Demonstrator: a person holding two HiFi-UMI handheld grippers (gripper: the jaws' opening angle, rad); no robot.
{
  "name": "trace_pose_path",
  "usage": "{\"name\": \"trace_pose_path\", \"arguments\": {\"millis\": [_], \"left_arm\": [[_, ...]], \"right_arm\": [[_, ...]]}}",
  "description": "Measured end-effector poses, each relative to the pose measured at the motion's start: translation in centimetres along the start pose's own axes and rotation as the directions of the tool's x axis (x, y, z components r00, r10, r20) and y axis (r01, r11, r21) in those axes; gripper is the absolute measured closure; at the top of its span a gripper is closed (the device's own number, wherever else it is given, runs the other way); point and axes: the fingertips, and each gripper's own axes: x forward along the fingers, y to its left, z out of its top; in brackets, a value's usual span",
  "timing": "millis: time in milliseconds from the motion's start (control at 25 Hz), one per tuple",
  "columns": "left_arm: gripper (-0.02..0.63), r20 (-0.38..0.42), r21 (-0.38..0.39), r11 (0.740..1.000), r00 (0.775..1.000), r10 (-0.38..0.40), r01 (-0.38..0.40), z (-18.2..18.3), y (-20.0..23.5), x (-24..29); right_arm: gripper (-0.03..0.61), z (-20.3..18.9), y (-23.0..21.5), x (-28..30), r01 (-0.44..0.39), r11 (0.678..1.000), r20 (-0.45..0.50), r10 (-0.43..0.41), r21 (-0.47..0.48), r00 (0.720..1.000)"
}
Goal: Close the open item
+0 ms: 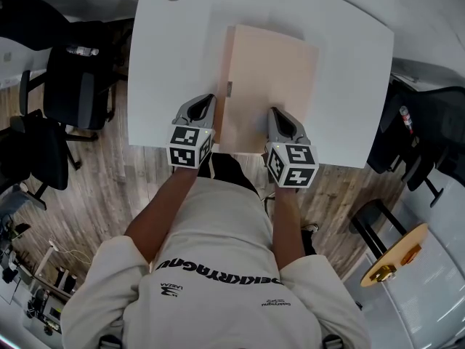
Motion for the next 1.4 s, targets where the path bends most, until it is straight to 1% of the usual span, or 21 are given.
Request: {"name": "trace_pose_path", "arguments": {"millis": [400, 720, 1400], "left_arm": [[0.609, 0.000, -0.004, 1.000, 1.000, 0.001, -0.001, 0.0, 0.1, 0.0], [0.609, 0.002, -0.023, 1.000, 1.000, -0.003, 0.003, 0.0, 0.4, 0.4], [0.609, -0.002, -0.016, 1.000, 1.000, -0.001, 0.001, 0.1, 0.5, 0.6]], "right_arm": [[0.580, -0.3, 0.4, 0.7, -0.012, 1.000, -0.027, 0.012, -0.008, 1.000], [0.578, -0.7, 0.4, 1.4, -0.028, 1.000, -0.052, 0.027, -0.012, 0.998], [0.578, -1.1, 0.8, 2.1, -0.050, 0.999, -0.089, 0.048, -0.019, 0.995]]}}
